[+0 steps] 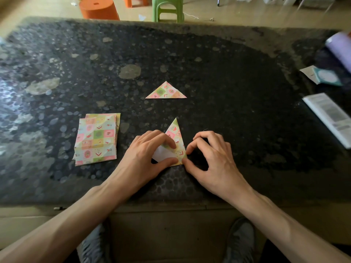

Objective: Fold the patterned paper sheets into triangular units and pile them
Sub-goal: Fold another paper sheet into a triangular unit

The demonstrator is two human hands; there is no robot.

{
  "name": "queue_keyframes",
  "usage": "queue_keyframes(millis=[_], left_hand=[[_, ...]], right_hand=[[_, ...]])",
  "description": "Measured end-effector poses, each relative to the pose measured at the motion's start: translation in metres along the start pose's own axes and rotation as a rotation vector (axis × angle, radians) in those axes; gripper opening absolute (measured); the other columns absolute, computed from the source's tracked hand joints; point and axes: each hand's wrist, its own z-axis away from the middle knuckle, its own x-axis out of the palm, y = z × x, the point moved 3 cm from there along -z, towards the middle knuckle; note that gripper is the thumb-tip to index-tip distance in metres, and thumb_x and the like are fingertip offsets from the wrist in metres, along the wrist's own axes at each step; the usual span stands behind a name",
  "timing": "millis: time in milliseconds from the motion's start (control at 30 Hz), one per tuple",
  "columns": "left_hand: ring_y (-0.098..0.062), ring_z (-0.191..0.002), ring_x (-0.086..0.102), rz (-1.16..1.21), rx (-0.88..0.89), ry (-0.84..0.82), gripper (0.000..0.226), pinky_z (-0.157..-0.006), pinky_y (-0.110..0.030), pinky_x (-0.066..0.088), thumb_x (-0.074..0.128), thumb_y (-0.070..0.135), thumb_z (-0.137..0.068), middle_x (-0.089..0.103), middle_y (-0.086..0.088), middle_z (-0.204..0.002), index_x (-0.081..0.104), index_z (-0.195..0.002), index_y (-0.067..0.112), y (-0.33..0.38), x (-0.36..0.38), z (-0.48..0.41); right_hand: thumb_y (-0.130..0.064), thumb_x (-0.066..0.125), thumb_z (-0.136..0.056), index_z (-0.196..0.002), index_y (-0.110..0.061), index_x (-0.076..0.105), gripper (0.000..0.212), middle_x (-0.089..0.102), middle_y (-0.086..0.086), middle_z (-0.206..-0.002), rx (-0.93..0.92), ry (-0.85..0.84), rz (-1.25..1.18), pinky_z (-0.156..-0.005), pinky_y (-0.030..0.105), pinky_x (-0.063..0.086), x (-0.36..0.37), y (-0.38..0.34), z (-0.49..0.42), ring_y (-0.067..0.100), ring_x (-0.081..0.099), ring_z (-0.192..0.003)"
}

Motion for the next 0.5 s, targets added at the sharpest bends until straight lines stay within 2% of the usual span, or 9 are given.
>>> queue_keyframes(millis=[67,200,333,500], left_hand=[[0.002,-0.114,0.052,-0.006,0.017,-0.008,0.03,-0.099,-0.024,0.041,0.073,0.049,-0.088,0.058,0.021,-0.115,0.06,-0.111,0.036,0.0,-0.001,-0.0006],[-0.004,-0.115,0.055,-0.051,0.065,-0.026,0.033,-0.099,-0.035,0.046,0.071,0.05,-0.09,0.06,0.018,-0.118,0.063,-0.115,0.031,-0.0005,-0.0004,-0.0031],[-0.004,-0.117,0.054,-0.042,0.071,-0.019,0.031,-0.1,-0.036,0.046,0.07,0.05,-0.091,0.059,0.018,-0.12,0.063,-0.115,0.032,-0.0008,0.0,-0.0018],[-0.007,-0.116,0.054,-0.039,0.081,-0.035,0.018,-0.096,-0.042,0.046,0.069,0.049,-0.092,0.058,0.018,-0.119,0.071,-0.106,0.038,-0.0001,0.0016,-0.0031]], right_hand=[[-0.047,0.071,-0.09,-0.102,-0.032,0.061,0.022,0.045,-0.014,-0.126,0.003,0.0,-0.004,-0.096,0.025,0.028,0.0001,-0.0002,-0.0005,0.006,0.039,-0.129],[-0.046,0.071,-0.09,-0.103,-0.032,0.061,0.022,0.046,-0.013,-0.126,0.004,-0.004,-0.005,-0.097,0.027,0.029,0.0002,-0.0007,-0.0008,0.008,0.04,-0.129],[-0.046,0.07,-0.091,-0.103,-0.033,0.061,0.02,0.044,-0.014,-0.127,0.013,-0.012,-0.007,-0.098,0.027,0.028,-0.0003,-0.0005,-0.0007,0.006,0.038,-0.129],[-0.045,0.073,-0.089,-0.101,-0.034,0.063,0.019,0.044,-0.016,-0.124,0.036,0.003,-0.04,-0.097,0.025,0.024,-0.0007,-0.002,-0.002,0.003,0.037,-0.127]])
